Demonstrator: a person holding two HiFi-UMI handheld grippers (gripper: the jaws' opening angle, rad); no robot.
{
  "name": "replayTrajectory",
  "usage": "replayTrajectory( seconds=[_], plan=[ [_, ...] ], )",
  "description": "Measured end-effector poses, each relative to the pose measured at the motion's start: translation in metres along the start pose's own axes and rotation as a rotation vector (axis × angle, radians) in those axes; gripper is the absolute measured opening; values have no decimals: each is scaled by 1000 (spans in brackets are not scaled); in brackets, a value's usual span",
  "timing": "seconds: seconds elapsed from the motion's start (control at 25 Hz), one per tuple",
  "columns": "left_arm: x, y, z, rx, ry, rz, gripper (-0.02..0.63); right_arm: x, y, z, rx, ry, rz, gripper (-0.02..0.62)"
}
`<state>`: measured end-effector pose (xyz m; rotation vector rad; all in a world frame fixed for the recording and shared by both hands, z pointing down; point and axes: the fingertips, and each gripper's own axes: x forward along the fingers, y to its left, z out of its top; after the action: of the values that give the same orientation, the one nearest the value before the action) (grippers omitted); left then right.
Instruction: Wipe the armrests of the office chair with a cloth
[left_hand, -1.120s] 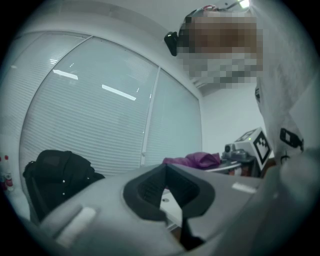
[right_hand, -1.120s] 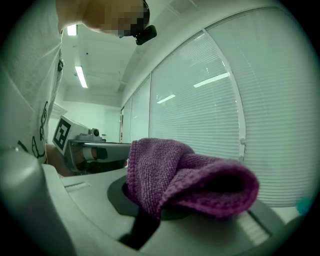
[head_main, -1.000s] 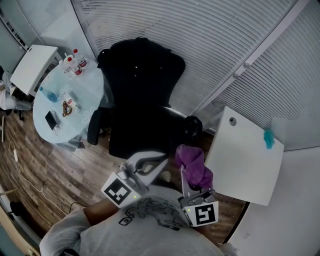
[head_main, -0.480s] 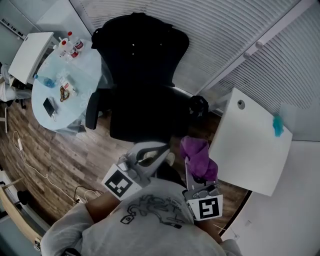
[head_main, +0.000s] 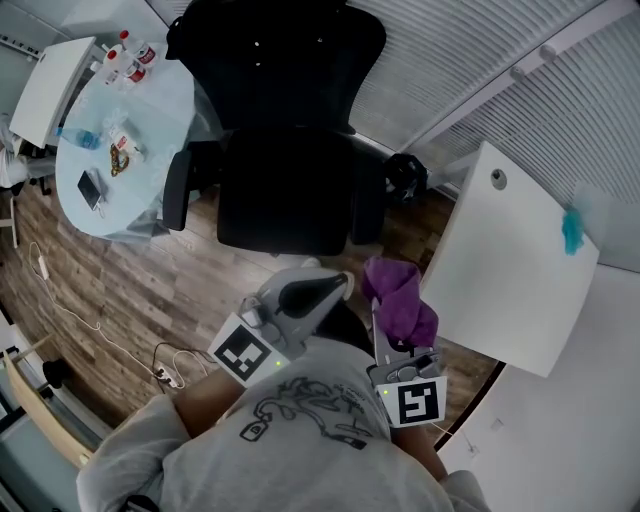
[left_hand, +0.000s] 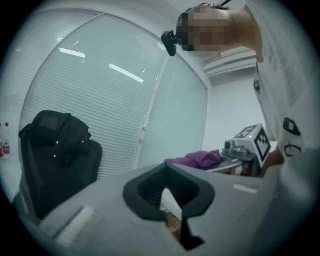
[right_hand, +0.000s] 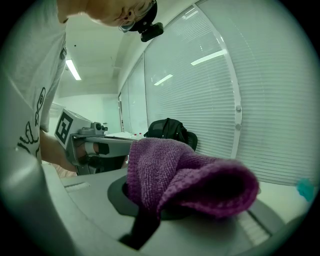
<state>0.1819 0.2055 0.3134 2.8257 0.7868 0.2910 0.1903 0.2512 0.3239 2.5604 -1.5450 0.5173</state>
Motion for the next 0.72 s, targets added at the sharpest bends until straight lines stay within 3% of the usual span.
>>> replayTrajectory(
  seconds=[0.16, 0.56, 0.72],
  plan=[
    [13, 23, -24, 19, 6, 13, 2, 20, -11, -27, -65, 41, 5, 29],
    [41, 72, -112, 61, 80, -1, 2, 85, -35, -118, -98, 201, 59, 29],
    [51, 87, -135, 42, 54, 7, 2, 109, -42, -151, -95, 241, 71, 29]
  ],
)
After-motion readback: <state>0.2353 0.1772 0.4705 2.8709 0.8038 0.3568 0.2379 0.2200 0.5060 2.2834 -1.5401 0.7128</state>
